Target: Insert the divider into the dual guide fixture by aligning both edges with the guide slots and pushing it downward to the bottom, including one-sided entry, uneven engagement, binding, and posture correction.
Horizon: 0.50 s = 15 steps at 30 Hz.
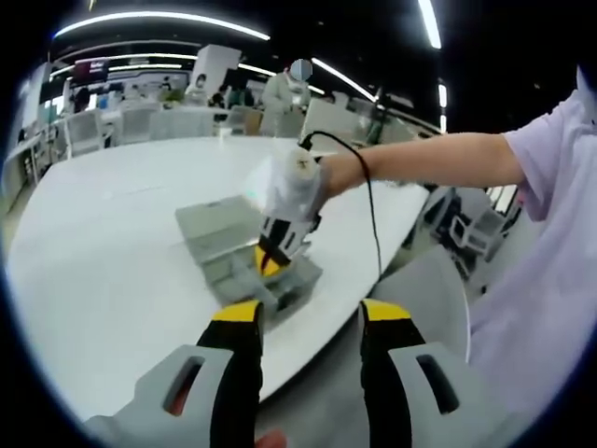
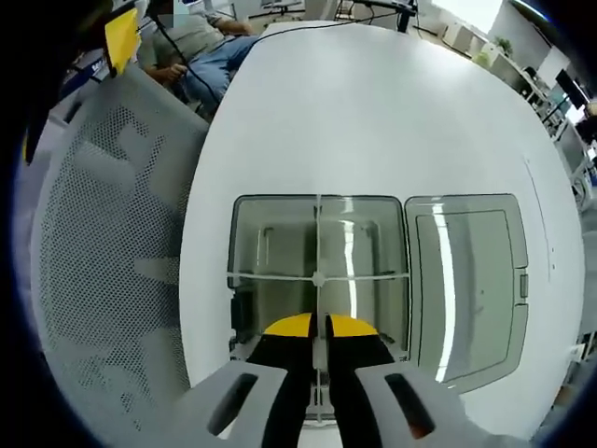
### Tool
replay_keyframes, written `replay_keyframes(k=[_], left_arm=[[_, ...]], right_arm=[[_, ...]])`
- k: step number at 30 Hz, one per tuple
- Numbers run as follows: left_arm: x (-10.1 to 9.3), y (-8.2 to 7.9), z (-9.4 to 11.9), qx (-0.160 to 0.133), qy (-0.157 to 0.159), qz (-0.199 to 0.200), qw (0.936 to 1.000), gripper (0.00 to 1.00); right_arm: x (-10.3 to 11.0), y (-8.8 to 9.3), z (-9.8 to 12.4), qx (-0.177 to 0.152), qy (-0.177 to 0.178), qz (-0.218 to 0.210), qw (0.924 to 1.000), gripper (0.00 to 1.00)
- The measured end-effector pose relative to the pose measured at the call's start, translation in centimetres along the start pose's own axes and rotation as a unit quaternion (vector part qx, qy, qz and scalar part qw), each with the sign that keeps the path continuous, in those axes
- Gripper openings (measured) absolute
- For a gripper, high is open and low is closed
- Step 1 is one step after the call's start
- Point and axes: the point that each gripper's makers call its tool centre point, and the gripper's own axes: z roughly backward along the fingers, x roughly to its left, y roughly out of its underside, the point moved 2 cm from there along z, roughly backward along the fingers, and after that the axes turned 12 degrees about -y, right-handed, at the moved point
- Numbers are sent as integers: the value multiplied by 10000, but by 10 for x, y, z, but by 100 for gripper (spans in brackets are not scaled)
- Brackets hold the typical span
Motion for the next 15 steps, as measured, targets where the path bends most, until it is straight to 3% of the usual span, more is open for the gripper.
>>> replay_keyframes(k=[4,8,12,15], left_arm=[[0,1,1,-8,58,-45,10000,41],[1,1,4,-20,123,-88,9999,44],[9,2,7,-50,172,-115,9998,46],[15,2,13,-118,192,-95,9997,47]], right_arm=[[2,-7,19,-709,76,-472,9963,5],[6,-8,50,-1597,335,-1089,9806,9],[15,2,78,-2544,587,-1673,9507,21],[29,19,95,-3248,740,-2127,9186,27]])
